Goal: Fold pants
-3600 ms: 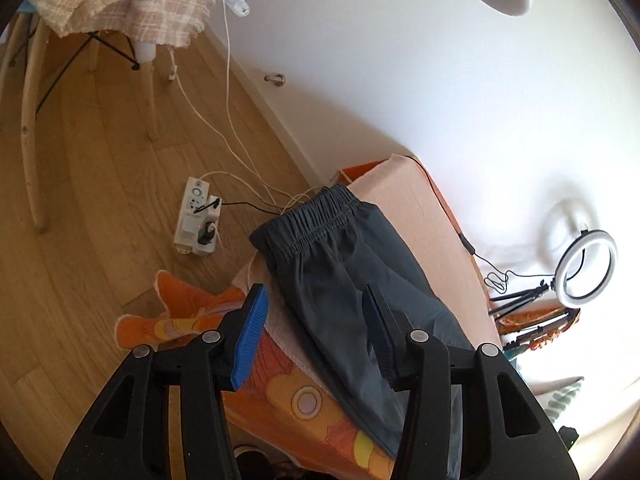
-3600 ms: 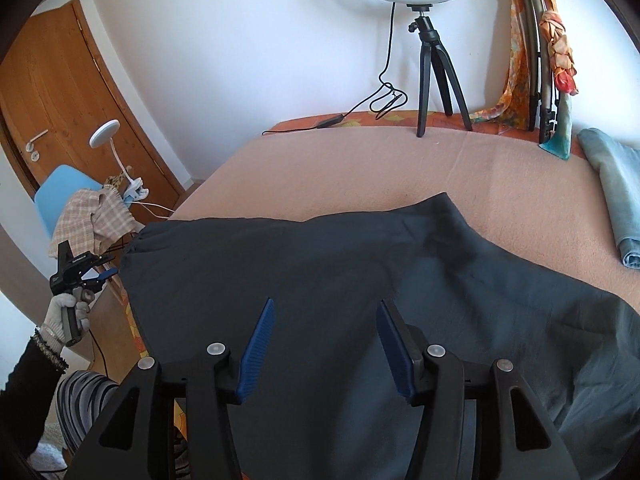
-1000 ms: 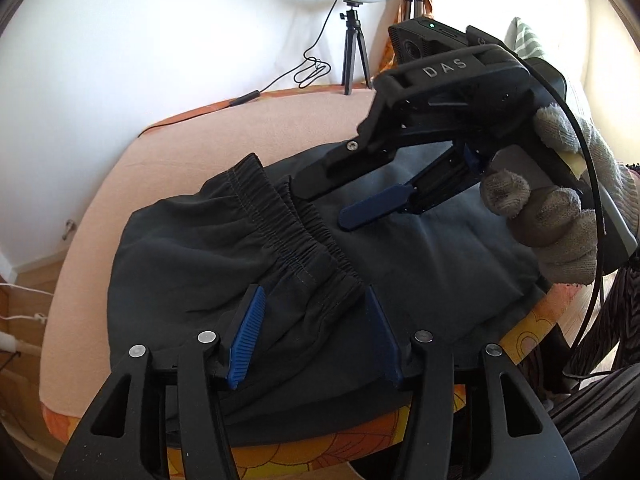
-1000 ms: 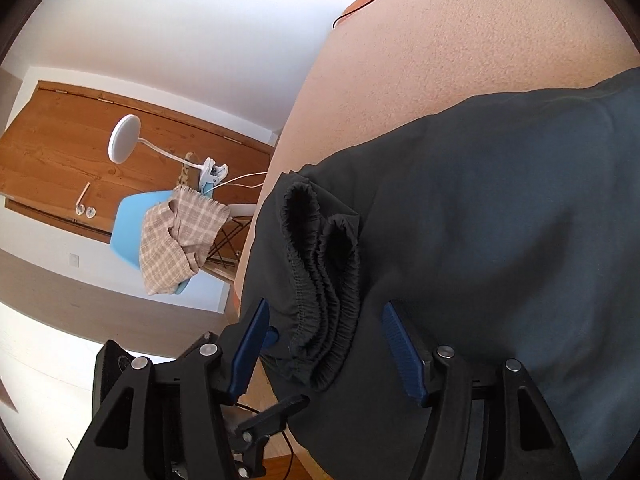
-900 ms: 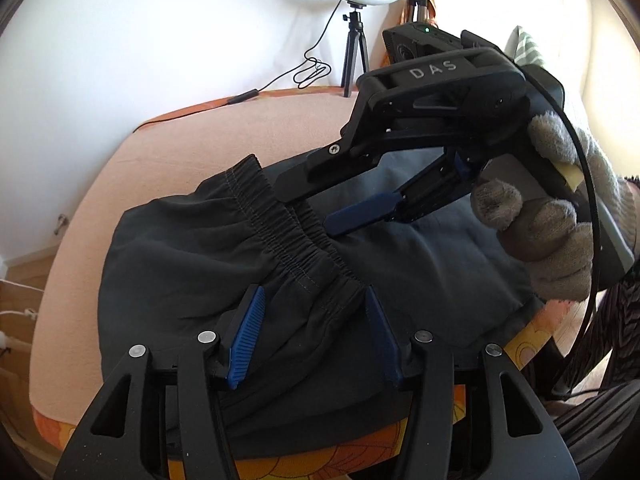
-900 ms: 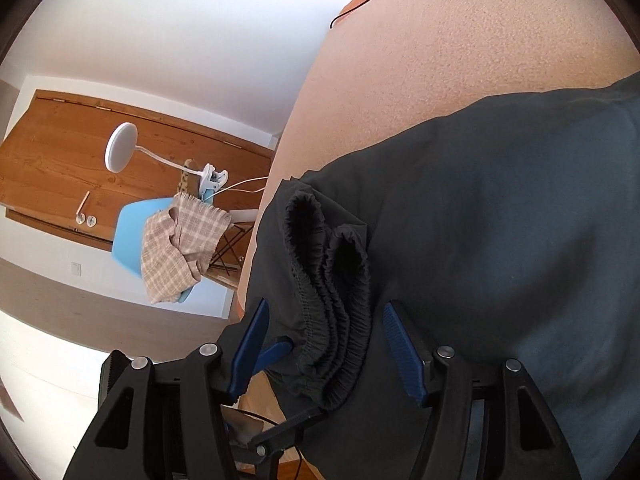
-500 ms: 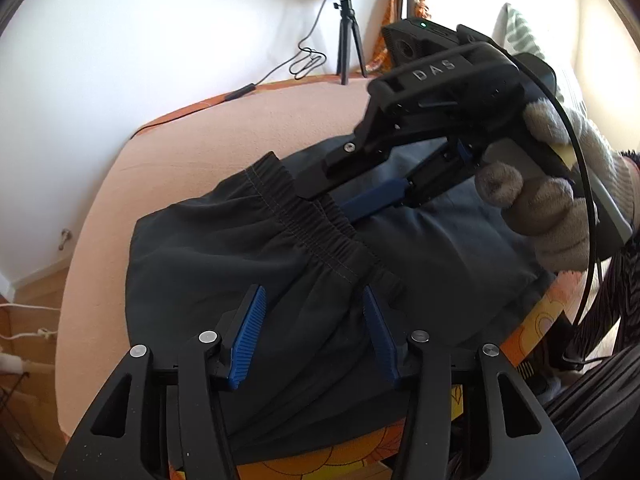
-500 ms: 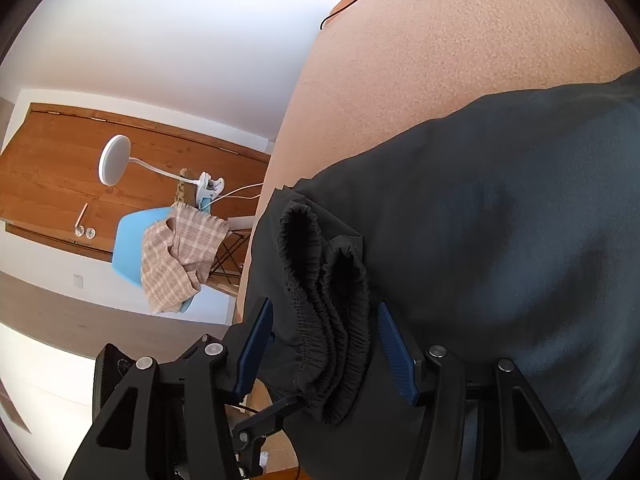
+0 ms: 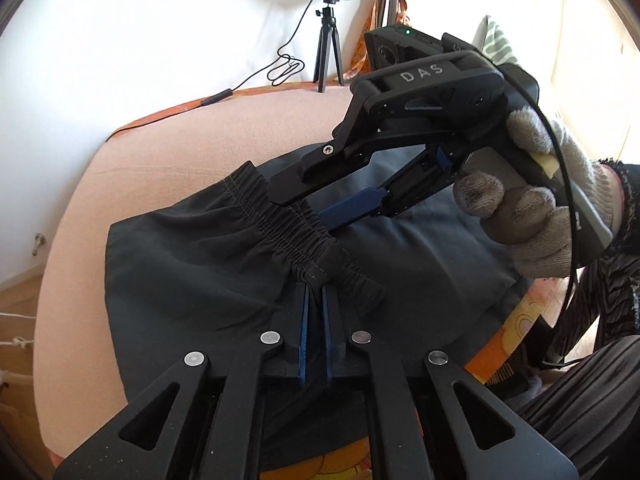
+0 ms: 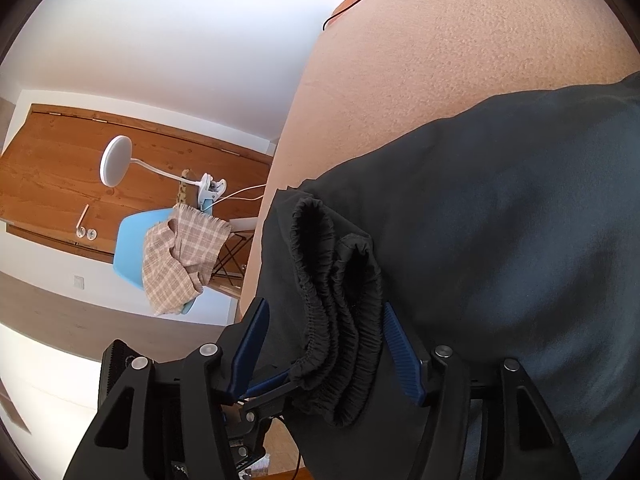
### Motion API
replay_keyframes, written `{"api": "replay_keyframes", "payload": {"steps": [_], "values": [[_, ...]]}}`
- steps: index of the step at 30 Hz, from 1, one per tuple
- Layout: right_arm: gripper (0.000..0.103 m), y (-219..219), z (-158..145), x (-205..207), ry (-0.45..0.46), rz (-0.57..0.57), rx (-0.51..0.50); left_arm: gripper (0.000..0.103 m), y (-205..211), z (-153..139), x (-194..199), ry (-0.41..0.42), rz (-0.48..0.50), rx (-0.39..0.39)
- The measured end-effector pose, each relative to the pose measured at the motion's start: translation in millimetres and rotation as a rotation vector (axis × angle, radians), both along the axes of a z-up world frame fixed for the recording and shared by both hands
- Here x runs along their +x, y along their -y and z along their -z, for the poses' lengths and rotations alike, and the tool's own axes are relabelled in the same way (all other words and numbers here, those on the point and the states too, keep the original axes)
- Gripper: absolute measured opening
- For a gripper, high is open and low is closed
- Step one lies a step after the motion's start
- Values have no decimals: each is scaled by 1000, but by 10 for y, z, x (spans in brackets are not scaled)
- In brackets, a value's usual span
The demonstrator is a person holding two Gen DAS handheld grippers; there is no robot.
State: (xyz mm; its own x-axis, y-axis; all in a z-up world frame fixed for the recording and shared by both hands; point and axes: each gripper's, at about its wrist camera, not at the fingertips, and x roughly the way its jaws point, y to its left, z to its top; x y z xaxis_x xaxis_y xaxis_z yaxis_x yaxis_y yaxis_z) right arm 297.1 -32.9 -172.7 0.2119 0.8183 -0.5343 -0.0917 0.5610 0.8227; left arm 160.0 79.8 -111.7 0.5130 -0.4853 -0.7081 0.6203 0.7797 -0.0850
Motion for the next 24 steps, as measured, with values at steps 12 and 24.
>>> {"api": "replay_keyframes", "payload": {"steps": [12, 24], "values": [[28, -266, -61, -70, 73, -26, -121, 9, 93, 116, -192, -38, -20, -27], [15, 93, -400, -230, 150, 14, -106, 32, -379, -166, -448, -9, -305, -174]]}}
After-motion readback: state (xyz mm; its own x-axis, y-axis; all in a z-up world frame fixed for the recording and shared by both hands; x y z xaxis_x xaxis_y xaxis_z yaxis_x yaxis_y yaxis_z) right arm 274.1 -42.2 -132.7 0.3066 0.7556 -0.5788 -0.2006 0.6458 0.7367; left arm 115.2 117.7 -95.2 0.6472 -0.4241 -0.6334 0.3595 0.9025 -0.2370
